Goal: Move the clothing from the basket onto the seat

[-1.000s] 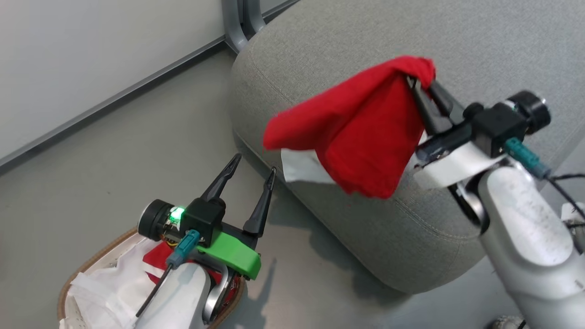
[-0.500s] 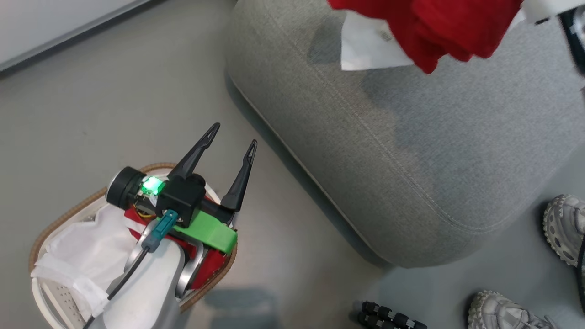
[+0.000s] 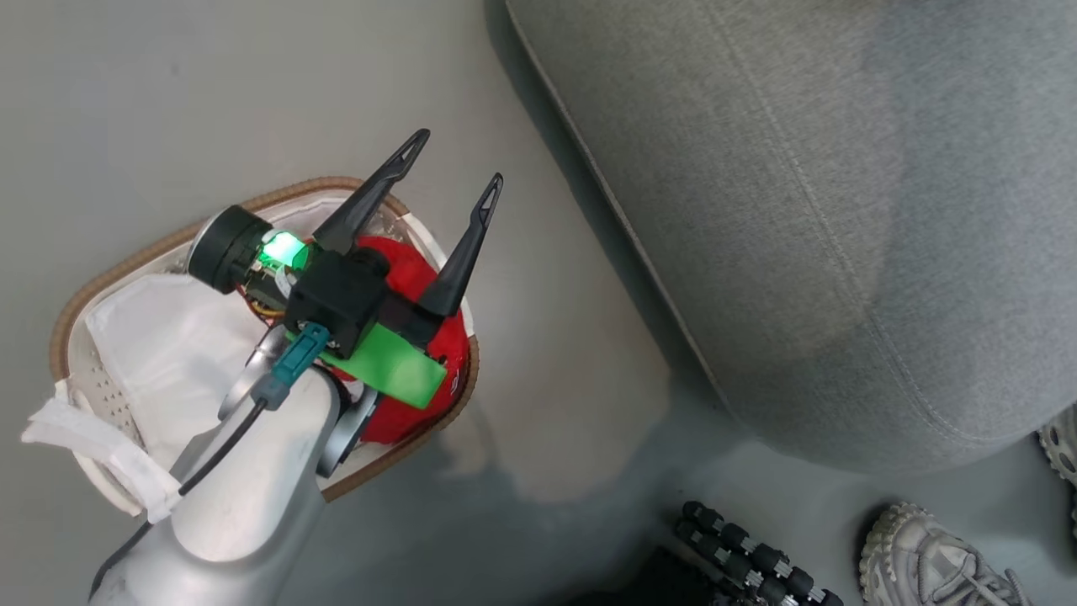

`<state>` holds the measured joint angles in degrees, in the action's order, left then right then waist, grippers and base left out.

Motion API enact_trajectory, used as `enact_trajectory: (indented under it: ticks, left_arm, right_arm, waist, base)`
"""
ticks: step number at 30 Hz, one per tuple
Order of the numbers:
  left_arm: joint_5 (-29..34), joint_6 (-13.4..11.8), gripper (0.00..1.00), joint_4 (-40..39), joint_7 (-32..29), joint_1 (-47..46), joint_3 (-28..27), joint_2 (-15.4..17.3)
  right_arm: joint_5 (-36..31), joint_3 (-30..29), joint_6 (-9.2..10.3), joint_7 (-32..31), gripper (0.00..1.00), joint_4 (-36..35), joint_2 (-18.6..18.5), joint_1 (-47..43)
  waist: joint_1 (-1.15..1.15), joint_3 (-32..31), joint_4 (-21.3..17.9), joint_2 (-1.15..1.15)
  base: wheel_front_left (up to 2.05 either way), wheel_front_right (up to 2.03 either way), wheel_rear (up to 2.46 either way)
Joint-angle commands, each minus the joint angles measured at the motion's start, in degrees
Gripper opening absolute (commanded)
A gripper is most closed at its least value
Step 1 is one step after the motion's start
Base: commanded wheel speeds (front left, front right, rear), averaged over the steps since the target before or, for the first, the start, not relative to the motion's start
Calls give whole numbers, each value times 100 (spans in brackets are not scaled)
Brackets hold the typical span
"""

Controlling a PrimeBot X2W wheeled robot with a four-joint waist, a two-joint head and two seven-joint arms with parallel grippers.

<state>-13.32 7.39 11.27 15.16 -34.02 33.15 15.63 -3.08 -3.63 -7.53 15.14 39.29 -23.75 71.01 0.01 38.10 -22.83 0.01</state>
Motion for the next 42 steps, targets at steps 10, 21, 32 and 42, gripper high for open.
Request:
enact_trajectory:
  ticks: [10, 21, 32, 42]
  left_arm:
    - [-242, 17, 100, -216, -1, -142, 20, 56]
    - [-194, 17, 100, 153, -1, 368, -328, -234]
    - [-99, 17, 100, 611, 0, 1115, -1202, -752]
    - [28, 16, 100, 1000, 1, 1831, -2257, -1129]
  right_arm:
    - [77, -1006, 8, 1, 100, -30, 659, -1337]
    - [434, -1067, 8, 1, 100, -1148, 1063, -3070]
    - [824, -398, 8, 1, 100, -1787, 1438, -3934]
    - [1007, 126, 8, 1, 100, -1678, 1762, -4508]
  waist:
    - [-1, 497, 584, -1]
    - [-1, -404, 709, -1]
    - [-1, -1525, 1288, -1]
    - [-1, -2462, 1884, -1]
  base:
    - [0, 0, 0]
    - [0, 0, 0]
    - [0, 0, 0]
    - [0, 0, 0]
